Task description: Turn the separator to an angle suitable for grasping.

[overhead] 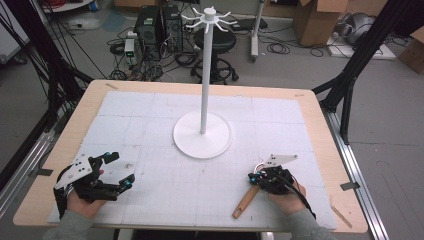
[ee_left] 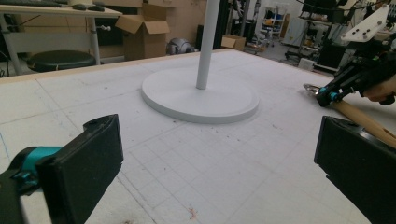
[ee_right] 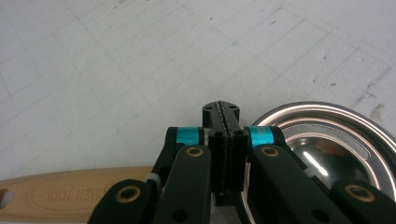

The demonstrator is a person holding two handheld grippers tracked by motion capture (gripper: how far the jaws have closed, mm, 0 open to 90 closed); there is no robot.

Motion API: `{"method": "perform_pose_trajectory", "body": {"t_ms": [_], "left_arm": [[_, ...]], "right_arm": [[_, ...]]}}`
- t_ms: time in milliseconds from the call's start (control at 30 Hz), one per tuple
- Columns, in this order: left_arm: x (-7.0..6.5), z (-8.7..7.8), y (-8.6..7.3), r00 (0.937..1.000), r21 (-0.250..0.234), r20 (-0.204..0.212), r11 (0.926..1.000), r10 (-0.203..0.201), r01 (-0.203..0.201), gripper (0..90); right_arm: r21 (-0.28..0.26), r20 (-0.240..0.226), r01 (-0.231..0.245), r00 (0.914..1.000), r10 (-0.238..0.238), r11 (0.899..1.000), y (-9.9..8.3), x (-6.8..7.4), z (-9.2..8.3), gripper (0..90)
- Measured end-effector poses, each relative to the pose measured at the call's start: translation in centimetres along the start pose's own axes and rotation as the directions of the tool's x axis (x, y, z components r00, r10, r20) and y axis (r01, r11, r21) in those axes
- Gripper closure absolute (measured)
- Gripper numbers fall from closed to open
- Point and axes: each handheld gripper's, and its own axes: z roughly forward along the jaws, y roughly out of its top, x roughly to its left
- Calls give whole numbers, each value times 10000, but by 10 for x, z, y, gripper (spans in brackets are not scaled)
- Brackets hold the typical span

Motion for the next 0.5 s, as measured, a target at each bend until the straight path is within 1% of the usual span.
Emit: {"method": "perform_pose_trajectory", "body": {"t_ms": [33, 67, 100, 133, 200, 233, 267, 300, 333, 367, 400, 433, 500], "left_arm": [[0, 1, 0, 10000, -11, -3, 10000, -5, 5, 17], [0, 1, 0, 10000, 4, 5, 10000, -15, 15, 17], [0, 1, 0, 10000, 14, 17, 10000, 1, -1, 17], [0, 1, 0, 10000, 14, 20, 10000, -1, 1, 17], [1, 1, 0, 10000, -46, -13, 10000, -40, 40, 17], [1, 1, 0, 10000, -46, -13, 10000, -40, 40, 17], [1, 1, 0, 10000, -72, -20, 10000, -45, 45, 17], [2, 2, 0, 10000, -87, -29, 10000, -26, 26, 17], [2, 3, 0, 10000, -43, -25, 10000, -3, 3, 17], [2, 3, 0, 10000, -43, -25, 10000, -3, 3, 17], [2, 4, 0, 10000, -51, -18, 10000, -21, 21, 17], [1, 4, 0, 10000, -65, -26, 10000, -12, 12, 17], [1, 5, 0, 10000, -95, -40, 10000, 2, -2, 17]], "right_arm": [[0, 0, 0, 10000, 0, 10000, 0, 0, 0, 900], [-220, -105, -49, 9999, 46, 9997, 2, 1, -2, 900], [-220, -105, -49, 9999, 46, 9997, 2, 1, -2, 900], [-491, -211, -67, 9998, 57, 9988, 4, 5, -6, 900], [-574, -330, -48, 9995, 29, 9983, 3, 10, -9, 900], [-574, -330, -48, 9995, 29, 9983, 3, 10, -9, 900], [-604, -451, -24, 9990, -3, 9982, 2, 15, -12, 900], [-604, -451, -24, 9990, -3, 9982, 2, 15, -12, 900], [-604, -587, 14, 9983, -49, 9982, -2, 21, -16, 900], [-604, -587, 14, 9983, -49, 9982, -2, 21, -16, 900], [-604, -611, 44, 9981, -81, 9982, -7, 26, -20, 900], [-582, -568, 100, 9983, -133, 9983, -10, 27, -23, 900], [-644, -544, 72, 9985, -107, 9979, -13, 28, -25, 900]]}}
